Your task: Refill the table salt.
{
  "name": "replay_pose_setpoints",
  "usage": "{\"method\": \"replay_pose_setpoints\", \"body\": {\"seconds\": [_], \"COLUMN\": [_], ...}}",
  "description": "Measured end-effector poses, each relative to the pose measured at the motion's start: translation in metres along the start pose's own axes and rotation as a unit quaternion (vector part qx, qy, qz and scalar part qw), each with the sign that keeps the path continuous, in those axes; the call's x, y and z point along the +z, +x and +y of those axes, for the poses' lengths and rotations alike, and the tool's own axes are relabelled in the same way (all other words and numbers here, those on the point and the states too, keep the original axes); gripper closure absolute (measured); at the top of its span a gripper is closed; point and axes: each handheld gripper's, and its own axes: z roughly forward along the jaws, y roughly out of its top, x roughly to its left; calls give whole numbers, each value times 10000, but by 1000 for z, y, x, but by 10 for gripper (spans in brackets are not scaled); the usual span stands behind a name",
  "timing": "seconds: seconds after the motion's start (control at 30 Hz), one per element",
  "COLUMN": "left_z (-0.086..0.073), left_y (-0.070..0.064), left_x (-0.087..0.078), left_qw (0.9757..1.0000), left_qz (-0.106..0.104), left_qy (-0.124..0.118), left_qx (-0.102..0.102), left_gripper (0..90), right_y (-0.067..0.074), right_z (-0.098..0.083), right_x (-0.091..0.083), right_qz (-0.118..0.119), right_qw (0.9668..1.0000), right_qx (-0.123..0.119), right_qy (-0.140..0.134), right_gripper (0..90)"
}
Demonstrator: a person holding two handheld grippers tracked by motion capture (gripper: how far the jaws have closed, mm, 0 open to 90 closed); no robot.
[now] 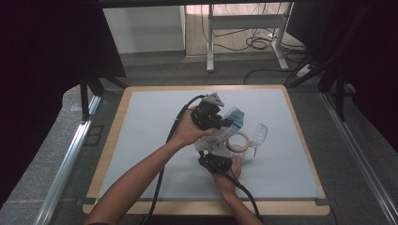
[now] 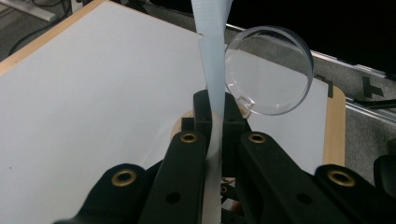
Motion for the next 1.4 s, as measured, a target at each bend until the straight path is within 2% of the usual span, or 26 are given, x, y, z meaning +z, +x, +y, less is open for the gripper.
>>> {"method": "replay_pose_setpoints", "body": {"seconds": [0.3,0.5,0.63,0.67,0.97,1.4], "left_z": [2,6,8,8,10,15], "left_y": [-1,-3,-2,-2,1,2], "left_x": [4,8,8,9,12,20], "left_qw": [10000,9999,9998,9999,9998,9994], "left_qz": [4,3,28,19,36,77], "left_qy": [54,107,155,120,208,335], "left_qx": [21,60,87,40,27,89], "left_gripper": [898,898,898,898,897,898], "right_y": [-5,-8,-10,-11,-11,-13], "right_z": [-3,-2,-2,-2,-1,1], "right_x": [-6,-13,-16,-17,-23,-29], "right_qz": [319,759,878,905,1026,1188], "right_qw": [9987,9943,9928,9926,9912,9875], "right_qx": [361,706,759,751,758,950], "right_qy": [-180,-246,-306,-306,-354,-421], "right_gripper": [439,465,469,470,478,500]}}
